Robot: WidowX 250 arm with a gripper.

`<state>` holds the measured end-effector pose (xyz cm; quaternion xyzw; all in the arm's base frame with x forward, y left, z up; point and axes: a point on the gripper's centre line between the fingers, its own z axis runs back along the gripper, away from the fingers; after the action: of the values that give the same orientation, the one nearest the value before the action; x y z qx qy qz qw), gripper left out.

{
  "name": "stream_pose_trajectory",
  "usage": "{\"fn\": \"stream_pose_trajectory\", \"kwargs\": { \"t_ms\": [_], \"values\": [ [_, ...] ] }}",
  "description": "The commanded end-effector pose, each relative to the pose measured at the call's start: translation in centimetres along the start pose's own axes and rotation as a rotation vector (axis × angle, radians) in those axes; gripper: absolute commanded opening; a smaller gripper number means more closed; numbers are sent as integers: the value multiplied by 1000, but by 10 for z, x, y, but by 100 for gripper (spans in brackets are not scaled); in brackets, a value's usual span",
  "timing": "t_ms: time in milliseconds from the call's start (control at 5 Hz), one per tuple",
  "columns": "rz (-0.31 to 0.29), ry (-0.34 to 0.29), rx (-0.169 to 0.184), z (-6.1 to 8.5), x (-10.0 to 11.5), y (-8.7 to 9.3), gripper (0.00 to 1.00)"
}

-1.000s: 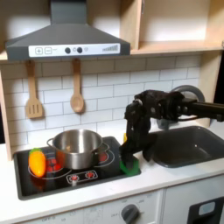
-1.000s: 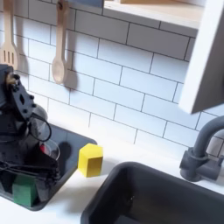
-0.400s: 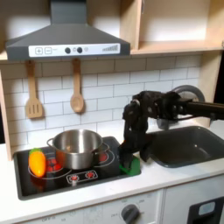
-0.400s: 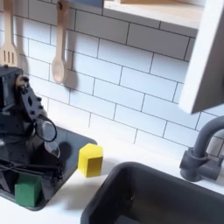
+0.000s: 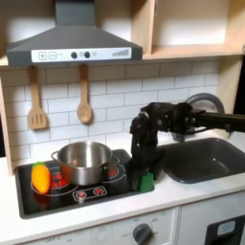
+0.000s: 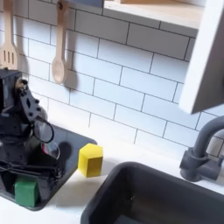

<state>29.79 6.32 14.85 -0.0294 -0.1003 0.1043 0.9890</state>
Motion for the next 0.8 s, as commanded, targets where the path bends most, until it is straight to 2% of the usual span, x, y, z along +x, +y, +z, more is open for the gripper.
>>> {"fn": "stream_pose_trajectory", "kwargs": {
  "t_ms": [0, 200, 400, 600],
  "values": [
    [-17, -2, -9, -3, -2, 2, 100],
    [-19, -3, -9, -2, 0, 3, 0],
    [-6, -12, -39, -3, 0, 2, 0],
    [-19, -12, -41, -3, 0, 1, 0]
  ]
}}
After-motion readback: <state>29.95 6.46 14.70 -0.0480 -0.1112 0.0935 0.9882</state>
